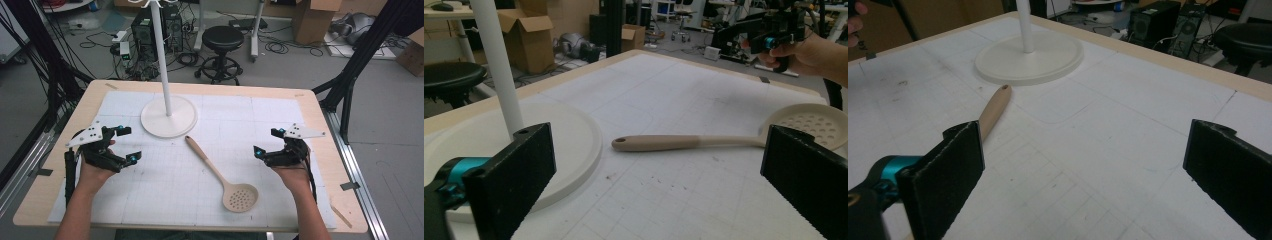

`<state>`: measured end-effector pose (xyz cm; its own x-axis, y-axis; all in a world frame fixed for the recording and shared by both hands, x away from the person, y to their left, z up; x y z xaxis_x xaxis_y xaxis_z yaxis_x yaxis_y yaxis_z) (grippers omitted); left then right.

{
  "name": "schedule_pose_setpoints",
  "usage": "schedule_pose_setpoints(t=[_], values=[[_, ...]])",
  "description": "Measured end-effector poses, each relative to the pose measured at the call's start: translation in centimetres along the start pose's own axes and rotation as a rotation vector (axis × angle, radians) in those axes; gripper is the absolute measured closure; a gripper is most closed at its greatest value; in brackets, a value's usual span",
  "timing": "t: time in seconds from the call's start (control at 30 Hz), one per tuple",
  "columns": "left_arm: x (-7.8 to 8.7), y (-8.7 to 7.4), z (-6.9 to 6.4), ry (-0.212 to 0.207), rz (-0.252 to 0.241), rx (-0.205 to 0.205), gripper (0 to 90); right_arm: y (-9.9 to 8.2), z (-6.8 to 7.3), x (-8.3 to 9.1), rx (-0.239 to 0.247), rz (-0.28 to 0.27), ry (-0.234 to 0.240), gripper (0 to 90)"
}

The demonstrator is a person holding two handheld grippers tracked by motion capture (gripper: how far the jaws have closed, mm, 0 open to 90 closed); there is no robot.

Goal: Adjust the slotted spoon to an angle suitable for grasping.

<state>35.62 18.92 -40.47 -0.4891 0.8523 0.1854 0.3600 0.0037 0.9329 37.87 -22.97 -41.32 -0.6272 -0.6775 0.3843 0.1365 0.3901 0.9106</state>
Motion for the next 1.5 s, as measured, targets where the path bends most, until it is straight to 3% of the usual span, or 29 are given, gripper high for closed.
schedule_pose_setpoints(t=[1.03, 1.23, 1.5], values=[[0.1, 0.3, 0.0, -0.001, -0.009, -0.011, 1.7, -0.2, 0.2, -0.1, -0.013, 0.019, 0.001, 1.7], [0.1, 0.3, -0.1, -0.009, -0.015, -0.011, 1.7, 0.8, 0.9, -0.4, -0.044, -0.008, 0.028, 1.7], [-0.1, 0.4, 0.0, -0.010, -0.014, -0.016, 1.6, 2.8, 2.5, -1.6, -0.024, 0.004, 0.060, 1.7]])
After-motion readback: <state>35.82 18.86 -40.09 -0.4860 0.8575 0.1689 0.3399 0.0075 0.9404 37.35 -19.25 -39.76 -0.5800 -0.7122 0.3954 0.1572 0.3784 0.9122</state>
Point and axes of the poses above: each handheld gripper's, and its own axes: x roughly backward along the jaws, y roughly out of its top, z roughly to its left, the point moved 8 cm from there along -x, roughly forward along the jaws, and after that the axes turned 14 degrees about x, right-handed, at the moved point
